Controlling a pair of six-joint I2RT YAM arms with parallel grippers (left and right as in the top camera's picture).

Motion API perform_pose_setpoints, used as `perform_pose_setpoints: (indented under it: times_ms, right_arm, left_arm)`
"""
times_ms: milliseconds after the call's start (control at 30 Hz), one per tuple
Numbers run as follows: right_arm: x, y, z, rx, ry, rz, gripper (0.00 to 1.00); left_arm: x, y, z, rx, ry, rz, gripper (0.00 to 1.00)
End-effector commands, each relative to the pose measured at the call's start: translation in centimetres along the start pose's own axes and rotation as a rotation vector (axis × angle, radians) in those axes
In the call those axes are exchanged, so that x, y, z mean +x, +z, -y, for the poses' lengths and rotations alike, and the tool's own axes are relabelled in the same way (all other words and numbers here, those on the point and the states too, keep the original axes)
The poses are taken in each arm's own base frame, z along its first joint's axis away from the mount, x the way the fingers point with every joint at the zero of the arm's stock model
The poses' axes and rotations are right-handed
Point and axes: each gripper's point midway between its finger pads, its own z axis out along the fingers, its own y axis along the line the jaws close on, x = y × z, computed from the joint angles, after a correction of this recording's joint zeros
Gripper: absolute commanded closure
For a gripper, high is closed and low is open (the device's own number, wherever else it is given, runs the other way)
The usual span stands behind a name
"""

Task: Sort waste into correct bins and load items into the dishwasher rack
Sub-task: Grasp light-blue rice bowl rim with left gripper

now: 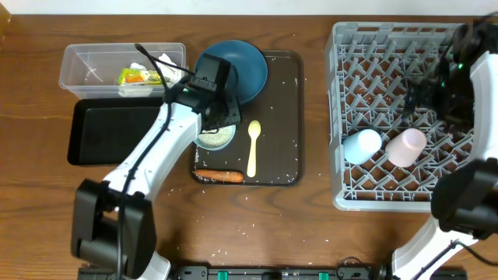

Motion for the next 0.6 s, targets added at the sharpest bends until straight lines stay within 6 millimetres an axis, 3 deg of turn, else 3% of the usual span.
perform_pose_setpoints:
  times_ms: [0, 167, 333, 433, 567]
  right_arm:
    - [0.3, -5.6, -5.1, -0.124, -0.142, 0.188, 0.09]
    - [1.0, -7.5, -12.1, -0.213, -0.324, 0.309, 0.12]
    - [1.9, -7.6, -17.7, -0.25, -0.466, 0.359, 0.12]
    - [2.1, -8.0, -19.8, -0.277, -0.496, 0.396, 0.12]
    - [2.3, -8.3, -21.1, -0.293, -0.521, 0.418, 0.1]
  left_arm:
    - [-1.1, -4.1, 1.0, 0.041, 0.021, 0.093, 0.54]
    - [-0.5, -6.7, 0.3, 0.018, 0.021, 0.112, 0.52]
    - [2.0, -6.1, -0.8, -0.037, 0.078, 0.012, 0.52]
    - [3.1, -5.2, -1.0, -0.061, 0.097, -0.037, 0.51]
    - [4.0, -4.0, -1.1, -0.078, 0.131, -0.078, 0.48]
